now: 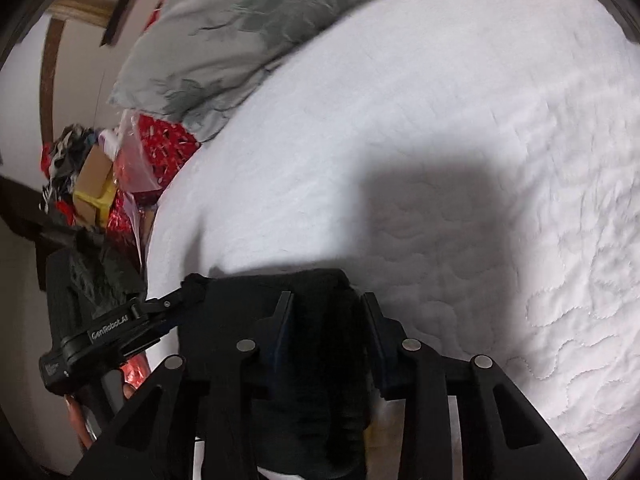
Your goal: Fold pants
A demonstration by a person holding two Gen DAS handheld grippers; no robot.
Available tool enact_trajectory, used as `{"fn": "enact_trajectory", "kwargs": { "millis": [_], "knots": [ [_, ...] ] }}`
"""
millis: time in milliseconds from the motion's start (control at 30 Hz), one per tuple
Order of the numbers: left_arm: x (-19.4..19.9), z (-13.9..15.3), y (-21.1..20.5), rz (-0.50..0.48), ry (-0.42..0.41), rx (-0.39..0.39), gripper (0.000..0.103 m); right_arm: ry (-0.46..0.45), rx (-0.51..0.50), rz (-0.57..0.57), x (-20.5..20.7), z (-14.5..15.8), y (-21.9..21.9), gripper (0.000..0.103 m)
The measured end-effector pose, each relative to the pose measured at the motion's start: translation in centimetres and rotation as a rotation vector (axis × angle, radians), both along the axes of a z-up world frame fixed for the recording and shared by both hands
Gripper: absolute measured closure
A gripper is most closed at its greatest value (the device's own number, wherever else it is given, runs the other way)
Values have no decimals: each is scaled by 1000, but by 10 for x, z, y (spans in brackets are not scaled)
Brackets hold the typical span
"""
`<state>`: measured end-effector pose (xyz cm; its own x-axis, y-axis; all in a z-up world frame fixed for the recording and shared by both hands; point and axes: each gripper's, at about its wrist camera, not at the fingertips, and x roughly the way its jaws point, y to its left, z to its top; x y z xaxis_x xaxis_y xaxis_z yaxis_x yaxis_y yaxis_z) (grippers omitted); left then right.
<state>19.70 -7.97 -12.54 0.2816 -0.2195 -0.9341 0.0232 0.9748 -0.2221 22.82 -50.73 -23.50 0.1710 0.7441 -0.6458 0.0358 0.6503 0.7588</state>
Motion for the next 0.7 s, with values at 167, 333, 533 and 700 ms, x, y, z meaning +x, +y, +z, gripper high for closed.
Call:
{"fn": "enact_trajectory", "kwargs": {
  "millis": [167, 333, 533, 700],
  "knots": [
    [-11, 10, 11, 17, -18, -38, 55, 30, 46, -15, 0, -1, -5, 60],
    [-43, 30, 11, 18, -104, 31, 52, -33, 44, 7, -11, 23, -10, 57],
    [-72, 27, 10, 29, -110, 32, 48, -109, -23, 79, -36, 40, -9, 53],
    [-90, 28, 15, 29, -98, 53, 47, -110, -74, 104, -50, 33, -5, 53]
  ]
}}
